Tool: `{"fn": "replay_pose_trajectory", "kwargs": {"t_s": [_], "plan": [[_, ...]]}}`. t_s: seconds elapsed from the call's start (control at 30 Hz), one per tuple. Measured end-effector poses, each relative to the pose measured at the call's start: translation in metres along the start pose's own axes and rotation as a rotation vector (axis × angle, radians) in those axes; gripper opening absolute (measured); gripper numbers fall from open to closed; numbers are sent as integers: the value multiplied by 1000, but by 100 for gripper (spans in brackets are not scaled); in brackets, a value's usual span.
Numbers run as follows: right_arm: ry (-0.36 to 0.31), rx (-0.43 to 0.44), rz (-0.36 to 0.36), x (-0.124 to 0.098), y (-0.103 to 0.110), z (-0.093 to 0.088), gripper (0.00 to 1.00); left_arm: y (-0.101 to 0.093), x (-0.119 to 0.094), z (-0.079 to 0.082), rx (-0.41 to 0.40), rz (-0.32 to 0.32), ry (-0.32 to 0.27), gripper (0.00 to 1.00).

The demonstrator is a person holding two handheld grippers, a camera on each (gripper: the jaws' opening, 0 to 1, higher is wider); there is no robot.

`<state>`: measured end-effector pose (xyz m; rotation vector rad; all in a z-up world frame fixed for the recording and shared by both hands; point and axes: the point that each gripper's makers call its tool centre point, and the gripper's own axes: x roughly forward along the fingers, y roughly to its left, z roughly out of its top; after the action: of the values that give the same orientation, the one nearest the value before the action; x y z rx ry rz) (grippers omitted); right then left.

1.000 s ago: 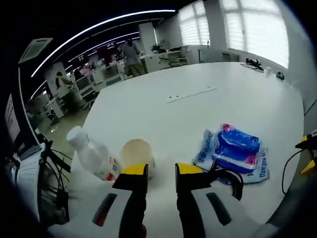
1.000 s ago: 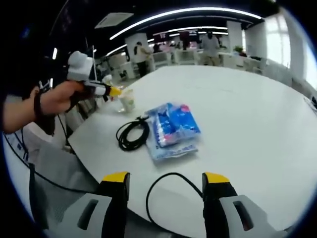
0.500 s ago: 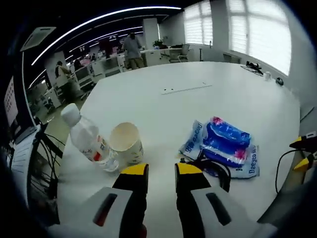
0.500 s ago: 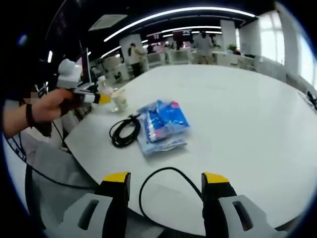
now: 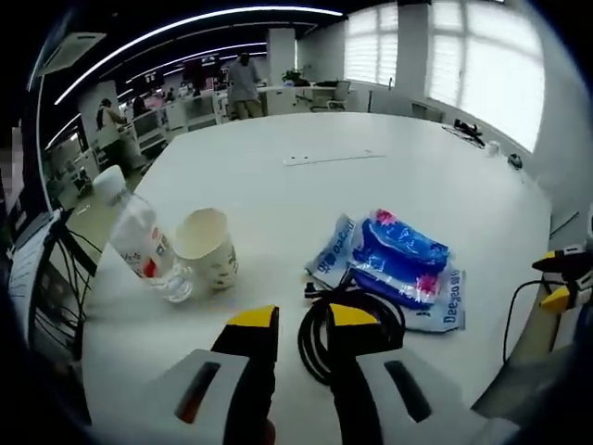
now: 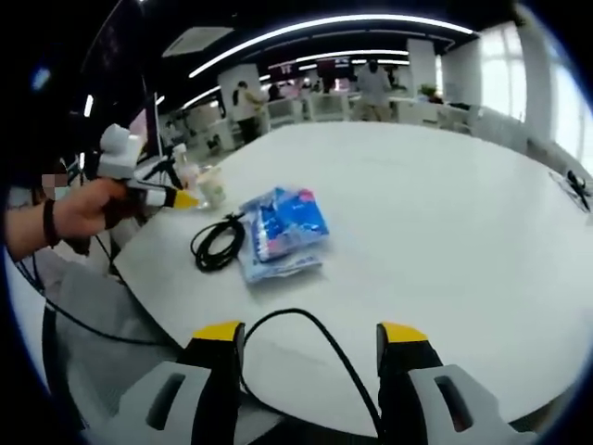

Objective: Arrange the tabletop items into an orderly group along one side of the table until the central work area is clear of visible clutter.

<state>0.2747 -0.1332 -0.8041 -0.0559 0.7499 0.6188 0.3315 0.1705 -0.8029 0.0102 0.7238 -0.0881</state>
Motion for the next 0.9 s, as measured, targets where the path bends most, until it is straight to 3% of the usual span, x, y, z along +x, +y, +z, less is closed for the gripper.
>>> {"fn": "replay_pose_trajectory", "kwargs": {"t_s": [0.37,0.7,0.9], "plan": [[-23,38,-20,-2,-13,3,58,-36,11,2,-28,-88,-3,17],[-7,34,0,21,2,10,52,-46,13,4,-32,-149,-1,15],[-6,55,45,43,22,19,49,-52,23,4,-30,-181,4,15]]}}
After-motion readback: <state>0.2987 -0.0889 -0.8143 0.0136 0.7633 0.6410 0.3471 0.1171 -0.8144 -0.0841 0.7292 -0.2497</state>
